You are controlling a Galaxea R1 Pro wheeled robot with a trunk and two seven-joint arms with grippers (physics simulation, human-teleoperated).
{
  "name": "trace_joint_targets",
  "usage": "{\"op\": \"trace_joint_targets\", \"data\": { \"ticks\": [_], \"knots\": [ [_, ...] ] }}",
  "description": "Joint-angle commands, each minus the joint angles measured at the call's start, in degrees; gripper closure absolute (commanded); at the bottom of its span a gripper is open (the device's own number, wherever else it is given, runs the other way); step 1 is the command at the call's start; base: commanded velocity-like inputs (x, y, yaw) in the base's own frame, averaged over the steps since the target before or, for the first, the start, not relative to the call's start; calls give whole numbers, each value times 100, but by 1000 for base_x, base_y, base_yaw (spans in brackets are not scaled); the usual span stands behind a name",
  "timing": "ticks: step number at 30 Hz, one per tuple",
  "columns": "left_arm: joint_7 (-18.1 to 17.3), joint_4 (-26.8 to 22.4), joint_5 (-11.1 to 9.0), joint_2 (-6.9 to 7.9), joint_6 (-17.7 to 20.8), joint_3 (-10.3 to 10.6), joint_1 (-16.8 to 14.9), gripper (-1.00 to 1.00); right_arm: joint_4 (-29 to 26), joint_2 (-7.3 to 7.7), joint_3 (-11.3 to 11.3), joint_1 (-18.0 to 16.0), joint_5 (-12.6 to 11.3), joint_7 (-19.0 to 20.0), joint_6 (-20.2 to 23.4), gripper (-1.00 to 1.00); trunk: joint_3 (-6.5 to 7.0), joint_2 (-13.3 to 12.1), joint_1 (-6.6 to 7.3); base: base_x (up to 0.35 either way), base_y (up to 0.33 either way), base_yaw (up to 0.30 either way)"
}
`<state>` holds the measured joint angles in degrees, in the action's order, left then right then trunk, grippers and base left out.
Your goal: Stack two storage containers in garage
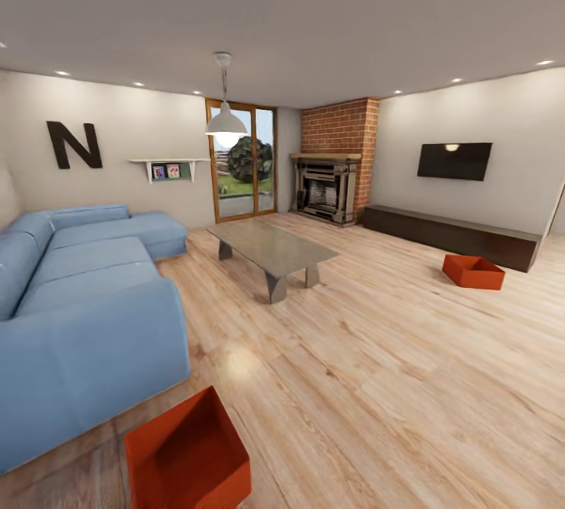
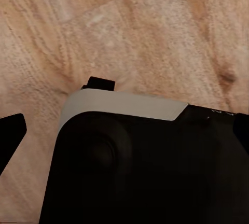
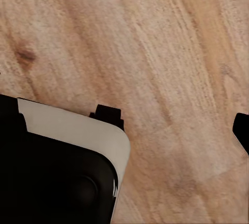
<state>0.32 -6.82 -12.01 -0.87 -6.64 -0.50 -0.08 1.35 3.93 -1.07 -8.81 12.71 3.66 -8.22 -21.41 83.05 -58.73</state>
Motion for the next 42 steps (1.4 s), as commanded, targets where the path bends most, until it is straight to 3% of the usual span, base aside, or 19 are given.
{"op": "trace_joint_targets", "data": {
  "ticks": [1, 42],
  "knots": [
    [3, 1, -30, -2, -13, -3, -1, -100, 14, 1, -8, -7, 9, 11, -29, -100, -6, 3, 0, 4, -9, 273],
    [21, 13, -39, -14, -13, -3, -1, -100, 15, -30, 61, -7, -72, 313, -39, -100, -6, 3, 0, 0, 0, 268]
  ]
}}
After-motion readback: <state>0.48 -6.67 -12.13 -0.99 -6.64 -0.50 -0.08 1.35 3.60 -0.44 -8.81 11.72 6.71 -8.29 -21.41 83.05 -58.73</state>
